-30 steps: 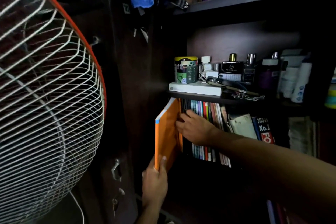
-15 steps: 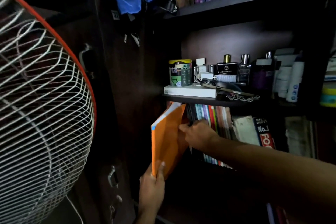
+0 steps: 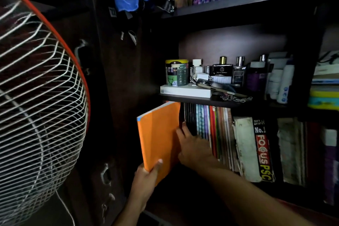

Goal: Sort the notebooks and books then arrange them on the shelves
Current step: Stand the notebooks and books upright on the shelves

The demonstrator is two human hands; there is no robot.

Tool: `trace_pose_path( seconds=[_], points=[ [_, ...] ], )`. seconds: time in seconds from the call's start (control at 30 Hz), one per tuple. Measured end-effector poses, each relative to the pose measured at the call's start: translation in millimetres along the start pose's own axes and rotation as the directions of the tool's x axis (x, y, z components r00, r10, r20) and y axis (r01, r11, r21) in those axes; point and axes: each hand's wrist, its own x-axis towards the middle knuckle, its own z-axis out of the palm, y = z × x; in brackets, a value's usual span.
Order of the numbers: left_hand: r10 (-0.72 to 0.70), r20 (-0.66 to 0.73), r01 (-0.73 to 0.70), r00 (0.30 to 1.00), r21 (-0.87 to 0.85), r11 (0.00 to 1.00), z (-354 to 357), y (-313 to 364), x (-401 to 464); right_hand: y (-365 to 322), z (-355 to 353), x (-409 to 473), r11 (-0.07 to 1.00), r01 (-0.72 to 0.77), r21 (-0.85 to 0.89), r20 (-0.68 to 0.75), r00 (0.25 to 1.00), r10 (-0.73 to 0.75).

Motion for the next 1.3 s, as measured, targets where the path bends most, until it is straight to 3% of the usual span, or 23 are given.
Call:
trace_pose_path(
  seconds=[0.17,0.37,0.6,0.77,0.87,1.0,1.2,1.3],
  points=[
    [-0.001,0.133,-0.013,0.991,0.104,0.994,2,0,0,-11,43,-12,0.922,-0.054,0.384,-0.078,0.993,0.091],
    [-0.060,0.095,0.058,0.994,0.031,0.998,6,4,4,-10,77,-12,0.890,-0.031,0.454,0.000,0.999,0.034],
    [-0.046,0.049,0.021,0.998,0.428,0.904,26,0,16,8,87,-15,0.826,0.058,0.561,-0.039,0.998,-0.044],
    [0.062,0.024,-0.061,0.998,0.695,0.716,51,10,46,6,94,-13,0.822,0.088,0.563,-0.111,0.993,-0.030],
    [0.079,-0.024,-0.044,0.997,0.656,0.754,57,10,57,10,97,-8,0.848,0.105,0.519,-0.086,0.994,-0.071],
    [0.346,-0.016,-0.310,0.938,0.412,0.857,48,3,53,9,96,-7,0.862,0.103,0.496,-0.022,0.994,-0.106],
    [0.585,-0.040,-0.518,0.810,0.420,0.745,51,-2,46,11,90,-13,0.806,0.105,0.582,-0.148,0.989,-0.022],
    [0.559,-0.041,-0.490,0.828,0.431,0.757,53,-4,53,10,89,-14,0.820,0.090,0.565,-0.143,0.990,-0.011]
  ],
)
